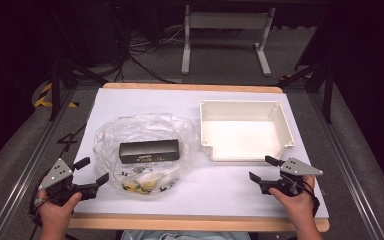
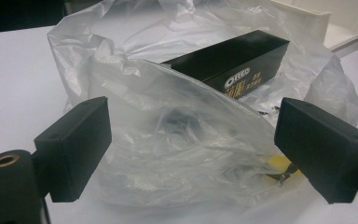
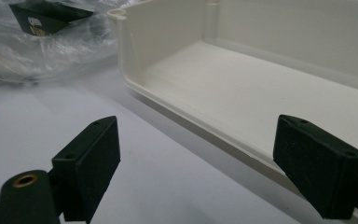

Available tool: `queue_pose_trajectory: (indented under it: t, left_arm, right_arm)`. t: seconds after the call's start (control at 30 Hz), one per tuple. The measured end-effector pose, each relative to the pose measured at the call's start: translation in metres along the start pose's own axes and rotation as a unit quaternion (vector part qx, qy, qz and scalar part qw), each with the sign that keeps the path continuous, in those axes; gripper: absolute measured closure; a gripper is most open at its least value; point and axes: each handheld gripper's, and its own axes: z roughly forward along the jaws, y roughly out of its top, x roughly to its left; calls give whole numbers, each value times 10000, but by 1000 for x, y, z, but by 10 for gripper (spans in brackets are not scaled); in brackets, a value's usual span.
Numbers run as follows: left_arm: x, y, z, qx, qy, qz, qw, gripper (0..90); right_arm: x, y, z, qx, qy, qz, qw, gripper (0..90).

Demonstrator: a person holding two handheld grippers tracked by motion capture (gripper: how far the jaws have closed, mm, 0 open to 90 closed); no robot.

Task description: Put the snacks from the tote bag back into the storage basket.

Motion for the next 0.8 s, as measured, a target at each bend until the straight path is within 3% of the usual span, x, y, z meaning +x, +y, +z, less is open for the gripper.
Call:
queue_pose_trajectory:
  t: [0.13, 0.37, 0.53, 0.8]
  left_arm:
    - [0, 0, -1, 24, 95, -64, 9999, 124]
    - [0, 0, -2, -10, 31, -71, 10000, 123]
    - [0, 0, -2, -15, 56, -98, 9999, 123]
    - [-1, 0, -2, 13, 72, -87, 9999, 124]
  right_arm:
    - [0, 2, 0, -146, 76, 119, 9998, 134]
    - [0, 7, -3, -199, -7, 127, 9997, 125]
    - [0, 16, -6, 27, -118, 54, 9999, 122]
    - [-3, 33, -12, 59, -123, 58, 9999, 122]
